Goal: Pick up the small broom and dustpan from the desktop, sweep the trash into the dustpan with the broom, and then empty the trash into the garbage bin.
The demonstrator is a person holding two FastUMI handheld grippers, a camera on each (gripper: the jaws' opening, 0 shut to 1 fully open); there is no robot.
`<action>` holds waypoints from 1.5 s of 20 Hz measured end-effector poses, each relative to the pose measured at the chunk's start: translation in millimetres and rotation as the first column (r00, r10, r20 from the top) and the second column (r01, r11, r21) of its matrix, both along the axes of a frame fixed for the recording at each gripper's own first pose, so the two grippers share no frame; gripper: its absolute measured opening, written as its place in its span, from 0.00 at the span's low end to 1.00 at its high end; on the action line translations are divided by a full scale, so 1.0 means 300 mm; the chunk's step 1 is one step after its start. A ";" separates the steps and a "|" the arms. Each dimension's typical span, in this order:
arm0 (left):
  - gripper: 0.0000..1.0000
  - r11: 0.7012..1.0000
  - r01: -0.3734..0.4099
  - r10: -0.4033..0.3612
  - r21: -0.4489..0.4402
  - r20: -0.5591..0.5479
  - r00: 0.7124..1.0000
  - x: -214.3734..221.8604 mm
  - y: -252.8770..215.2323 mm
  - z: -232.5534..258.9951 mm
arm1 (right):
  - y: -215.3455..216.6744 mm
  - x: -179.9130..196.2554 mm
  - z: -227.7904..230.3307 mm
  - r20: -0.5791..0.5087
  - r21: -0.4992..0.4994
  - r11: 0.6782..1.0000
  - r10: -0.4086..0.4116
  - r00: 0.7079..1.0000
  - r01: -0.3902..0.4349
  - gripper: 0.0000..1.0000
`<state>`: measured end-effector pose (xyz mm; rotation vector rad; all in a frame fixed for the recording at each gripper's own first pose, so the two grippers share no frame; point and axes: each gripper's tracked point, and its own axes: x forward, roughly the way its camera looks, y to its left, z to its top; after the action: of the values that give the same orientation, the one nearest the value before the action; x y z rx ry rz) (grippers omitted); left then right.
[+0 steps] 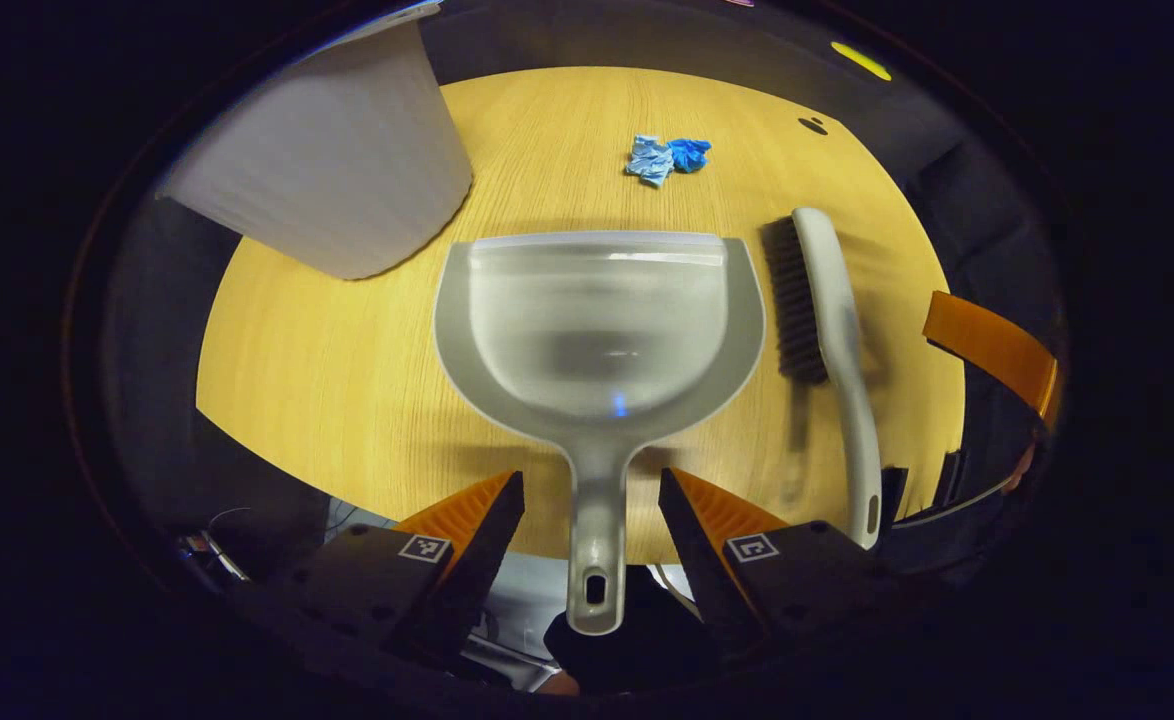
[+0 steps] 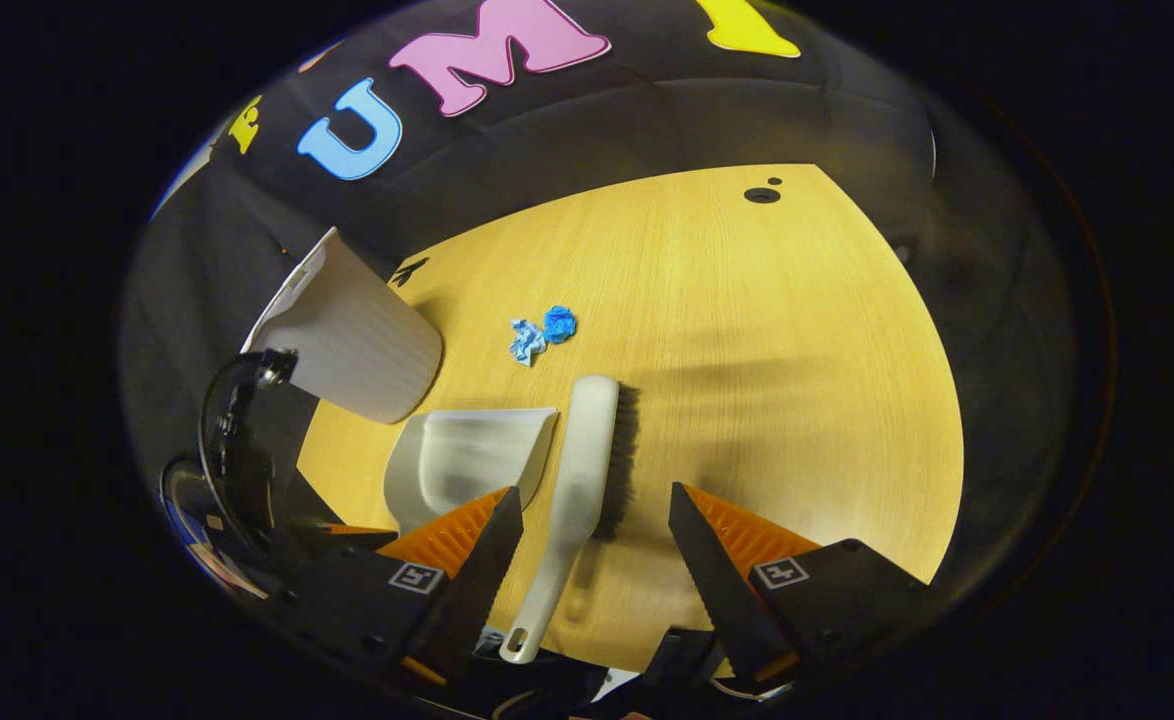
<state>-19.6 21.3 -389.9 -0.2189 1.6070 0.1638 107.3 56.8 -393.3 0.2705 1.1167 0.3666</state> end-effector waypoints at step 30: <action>0.32 0.994 0.102 -0.103 -0.049 -0.009 0.995 0.205 0.064 -0.144 | 0.119 -0.124 -0.344 -0.346 -0.406 0.913 -0.104 0.932 -0.049 0.58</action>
<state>42.0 40.4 -433.2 -0.1731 1.6309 0.0469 70.2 92.5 -496.5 -0.0229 1.5218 0.0459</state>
